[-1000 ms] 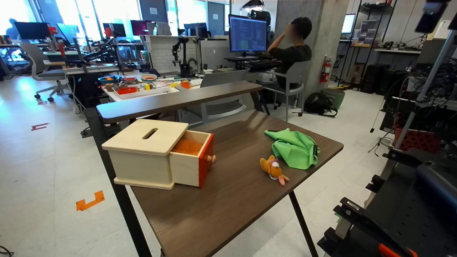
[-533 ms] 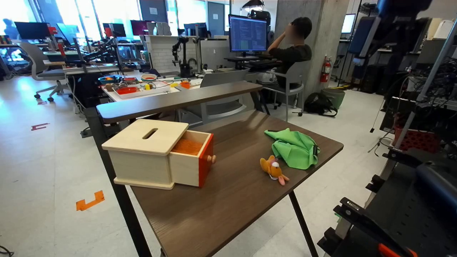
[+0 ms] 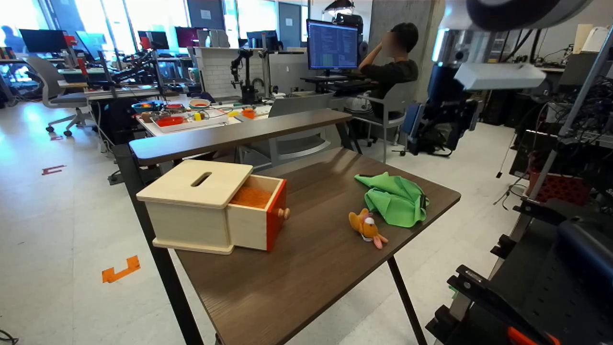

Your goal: Move the green cloth

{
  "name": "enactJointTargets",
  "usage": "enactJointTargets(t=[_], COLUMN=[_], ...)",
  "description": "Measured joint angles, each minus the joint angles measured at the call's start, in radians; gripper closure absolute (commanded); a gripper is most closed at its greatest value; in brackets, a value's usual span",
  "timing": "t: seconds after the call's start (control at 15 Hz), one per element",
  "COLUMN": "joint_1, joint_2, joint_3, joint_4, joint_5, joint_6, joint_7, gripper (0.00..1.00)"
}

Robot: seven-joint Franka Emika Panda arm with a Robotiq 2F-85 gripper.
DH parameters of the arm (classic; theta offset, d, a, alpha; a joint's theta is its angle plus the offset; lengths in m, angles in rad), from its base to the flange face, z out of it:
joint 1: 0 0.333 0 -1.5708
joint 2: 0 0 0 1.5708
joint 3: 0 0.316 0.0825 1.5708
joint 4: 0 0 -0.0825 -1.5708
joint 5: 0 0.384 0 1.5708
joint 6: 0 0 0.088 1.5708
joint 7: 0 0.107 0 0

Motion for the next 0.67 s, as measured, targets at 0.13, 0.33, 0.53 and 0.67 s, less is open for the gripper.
enactJointTargets(t=[0.13,0.33,0.53,0.67], joint_1=[0.006,0.015,0.016,0.016], joint_2=[0.13,0.291,0.405,0.459], joint_3=[-0.001,0.001,0.013,0.024], joint_4=[0.088,0.202,0.293,0.342], joint_5=[0.033,0.078,0.109,0.127], joint_6=[0.039,0.071,0.074,0.074], joint_7=[-0.019,-0.052,-0.096,-0.121], gripper=[0.0,0.0,0.0,0.0])
